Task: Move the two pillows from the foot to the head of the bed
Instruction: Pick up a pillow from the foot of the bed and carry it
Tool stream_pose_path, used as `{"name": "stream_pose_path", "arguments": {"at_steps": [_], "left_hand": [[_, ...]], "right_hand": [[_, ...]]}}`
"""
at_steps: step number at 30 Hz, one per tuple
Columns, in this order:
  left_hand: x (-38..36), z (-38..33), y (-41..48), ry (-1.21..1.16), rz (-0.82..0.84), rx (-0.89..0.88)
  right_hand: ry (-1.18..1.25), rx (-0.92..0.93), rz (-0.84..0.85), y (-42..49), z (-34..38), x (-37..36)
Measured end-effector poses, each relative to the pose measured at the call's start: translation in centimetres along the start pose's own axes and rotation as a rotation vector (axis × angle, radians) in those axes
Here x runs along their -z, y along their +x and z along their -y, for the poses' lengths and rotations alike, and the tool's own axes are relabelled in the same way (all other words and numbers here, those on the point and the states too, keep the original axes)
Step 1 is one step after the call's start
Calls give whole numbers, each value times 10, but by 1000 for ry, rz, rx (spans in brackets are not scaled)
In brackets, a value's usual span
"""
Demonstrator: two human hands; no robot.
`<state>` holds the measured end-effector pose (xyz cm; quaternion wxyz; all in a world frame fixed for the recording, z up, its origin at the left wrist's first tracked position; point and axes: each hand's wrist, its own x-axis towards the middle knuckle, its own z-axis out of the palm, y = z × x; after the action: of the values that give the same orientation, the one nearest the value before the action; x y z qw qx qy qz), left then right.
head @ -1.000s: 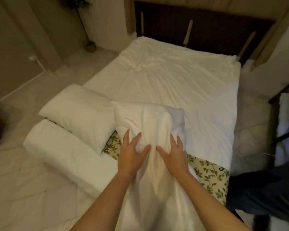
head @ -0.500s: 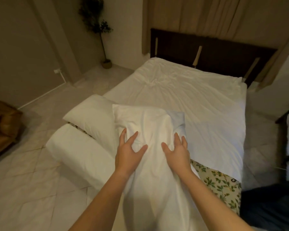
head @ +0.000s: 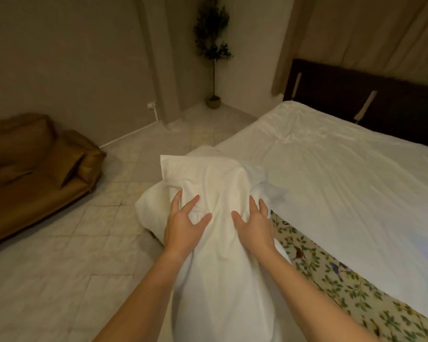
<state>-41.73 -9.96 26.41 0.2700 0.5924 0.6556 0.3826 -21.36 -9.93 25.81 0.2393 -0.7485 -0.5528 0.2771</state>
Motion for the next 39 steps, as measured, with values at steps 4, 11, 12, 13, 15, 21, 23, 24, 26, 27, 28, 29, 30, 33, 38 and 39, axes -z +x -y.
{"name": "stream_pose_path", "arguments": {"at_steps": [4,11,12,13,15,21,23,24,26,27,28,29,30,33,38,39], "left_hand": [[68,38,10,-4,-77,62],[155,89,23,67,-231,235],[163,96,26,82,-248,251],[171,103,30,100,-258,262],[184,117,38,132,-274,289],[208,151,85,219,-307,351],[214,162,107,219,-326,369],[217,167,119,223,-330,372],[221,175,144,226,-336,366],[224,178,156,221,-340,367],[226,181,168,213,-343,368],[228,183,180,204,-351,366],[230,185,192,196,-363,364],[235,194,223,174,-404,377],[245,210,270,152,-412,402],[249,215,281,143,-414,398]], "right_hand": [[0,65,91,0,64,-57],[-27,188,247,3,151,-131],[-30,206,264,6,160,-141],[-31,222,279,9,169,-150],[-30,245,308,16,184,-166],[-43,281,387,58,232,-211],[-47,293,405,79,249,-225],[-51,302,413,91,257,-232],[-62,303,429,114,273,-243],[-67,298,437,125,280,-247],[-70,299,442,136,287,-251],[-73,310,444,146,294,-255],[-78,327,444,157,301,-259],[-92,354,439,188,321,-273],[-100,382,429,226,351,-295],[-103,384,429,234,358,-300]]}}
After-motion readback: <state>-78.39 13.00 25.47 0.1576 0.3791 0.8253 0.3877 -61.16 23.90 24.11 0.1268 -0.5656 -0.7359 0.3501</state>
